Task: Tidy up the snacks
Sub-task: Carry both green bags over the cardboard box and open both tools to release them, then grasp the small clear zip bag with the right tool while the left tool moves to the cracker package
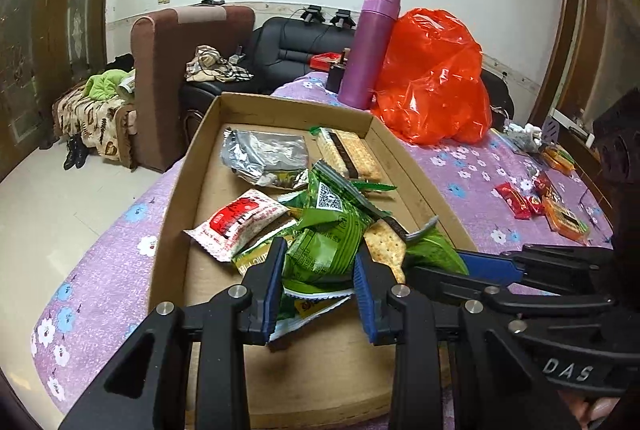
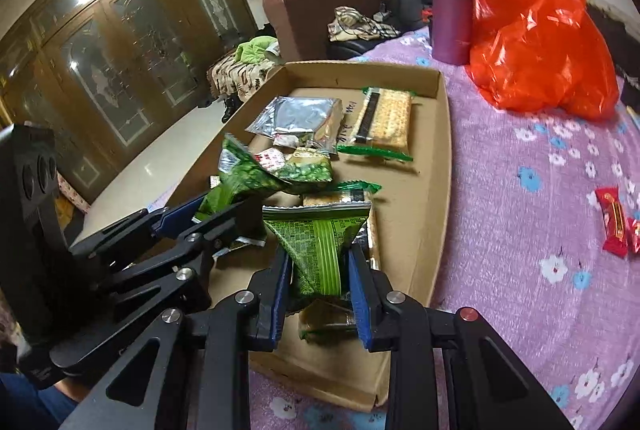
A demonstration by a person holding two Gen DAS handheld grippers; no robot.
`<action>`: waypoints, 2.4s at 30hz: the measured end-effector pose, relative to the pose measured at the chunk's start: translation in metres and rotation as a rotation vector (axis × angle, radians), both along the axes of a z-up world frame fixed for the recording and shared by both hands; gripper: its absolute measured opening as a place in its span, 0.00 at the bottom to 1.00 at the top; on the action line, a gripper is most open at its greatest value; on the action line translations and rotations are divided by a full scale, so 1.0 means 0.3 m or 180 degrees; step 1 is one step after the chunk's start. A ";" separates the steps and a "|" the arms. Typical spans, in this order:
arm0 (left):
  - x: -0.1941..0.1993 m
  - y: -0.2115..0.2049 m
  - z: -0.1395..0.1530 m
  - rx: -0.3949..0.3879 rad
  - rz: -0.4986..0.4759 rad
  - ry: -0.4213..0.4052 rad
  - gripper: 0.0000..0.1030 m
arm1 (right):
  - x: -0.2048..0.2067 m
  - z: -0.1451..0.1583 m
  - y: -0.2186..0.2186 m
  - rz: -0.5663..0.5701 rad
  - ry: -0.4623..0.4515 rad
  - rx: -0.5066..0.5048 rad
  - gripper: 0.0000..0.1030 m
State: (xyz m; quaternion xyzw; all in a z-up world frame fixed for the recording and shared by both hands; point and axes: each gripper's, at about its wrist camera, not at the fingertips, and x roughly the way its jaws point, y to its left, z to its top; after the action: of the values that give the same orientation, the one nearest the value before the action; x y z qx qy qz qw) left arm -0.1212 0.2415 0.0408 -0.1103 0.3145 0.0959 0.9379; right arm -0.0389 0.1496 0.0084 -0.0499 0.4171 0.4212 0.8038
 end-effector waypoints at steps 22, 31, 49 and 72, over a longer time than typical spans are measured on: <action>-0.051 0.040 0.019 -0.0226 0.0026 -0.0315 0.35 | 0.004 -0.028 -0.021 0.0345 0.0561 0.0576 0.42; -0.052 0.034 0.022 -0.0169 0.0070 -0.0296 0.35 | 0.011 0.022 -0.086 0.0139 0.0498 0.0668 0.42; -0.035 -0.235 0.128 0.0263 -0.0417 -0.0340 0.42 | 0.258 0.087 -0.733 -0.1418 0.0434 0.0780 0.41; 0.091 -0.571 0.078 0.0360 -0.1103 0.0013 0.42 | 0.473 -0.097 -1.068 -0.2322 0.0822 0.0321 0.42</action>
State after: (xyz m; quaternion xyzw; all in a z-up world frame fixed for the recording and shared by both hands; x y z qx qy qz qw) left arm -0.0939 0.0701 0.0642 -0.0014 0.3248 -0.0495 0.9445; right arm 0.1030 -0.1707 -0.0206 0.1948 0.4840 0.1305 0.8431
